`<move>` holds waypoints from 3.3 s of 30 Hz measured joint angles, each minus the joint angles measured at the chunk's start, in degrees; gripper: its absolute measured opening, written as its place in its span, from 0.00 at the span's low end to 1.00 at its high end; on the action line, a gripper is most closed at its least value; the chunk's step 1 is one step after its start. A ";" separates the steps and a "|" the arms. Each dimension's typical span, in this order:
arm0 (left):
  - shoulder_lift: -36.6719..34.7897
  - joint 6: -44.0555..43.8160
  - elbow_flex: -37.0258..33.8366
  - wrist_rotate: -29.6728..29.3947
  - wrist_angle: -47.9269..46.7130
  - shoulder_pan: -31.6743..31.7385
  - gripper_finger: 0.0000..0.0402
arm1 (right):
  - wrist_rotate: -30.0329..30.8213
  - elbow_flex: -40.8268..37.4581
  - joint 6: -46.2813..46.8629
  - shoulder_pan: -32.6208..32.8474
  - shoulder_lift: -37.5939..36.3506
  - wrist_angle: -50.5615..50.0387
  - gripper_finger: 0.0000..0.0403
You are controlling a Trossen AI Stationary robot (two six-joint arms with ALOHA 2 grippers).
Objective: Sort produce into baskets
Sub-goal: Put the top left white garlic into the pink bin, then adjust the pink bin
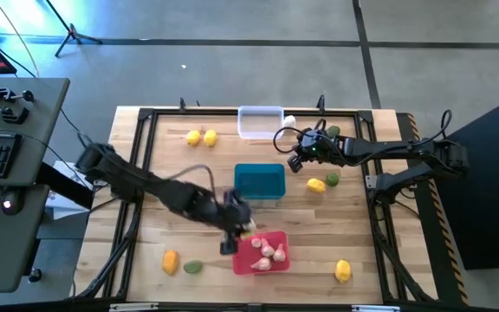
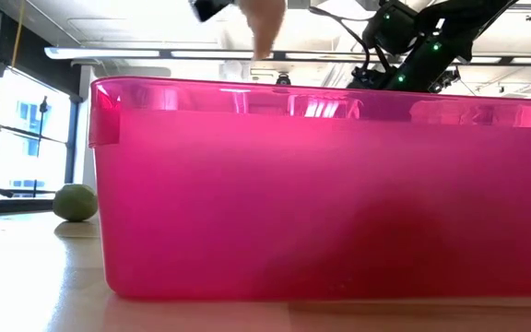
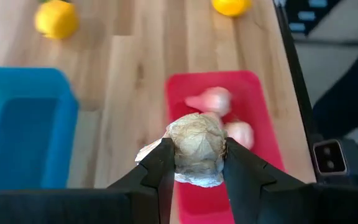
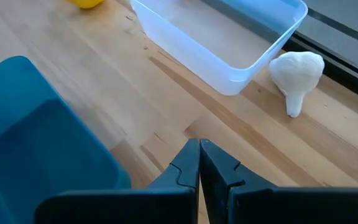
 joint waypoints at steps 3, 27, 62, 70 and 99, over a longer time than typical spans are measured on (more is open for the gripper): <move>4.93 2.77 6.31 -0.12 -4.36 -2.08 0.24 | 0.00 0.00 -0.40 0.00 0.00 -0.26 0.00; 20.67 25.99 10.00 4.35 0.85 -4.62 0.24 | -1.64 0.00 -2.97 0.00 0.00 -4.29 0.00; 19.72 19.46 8.65 7.34 -10.42 -2.23 0.35 | -1.62 0.00 -4.44 -0.02 0.00 -4.35 0.00; 19.70 19.24 8.65 9.67 -13.09 -1.45 0.04 | -1.53 0.00 -4.28 -0.02 0.00 -3.99 0.00; 19.05 15.23 6.18 14.41 -15.84 1.47 0.00 | -1.42 0.00 -4.94 -0.02 0.00 -4.05 0.00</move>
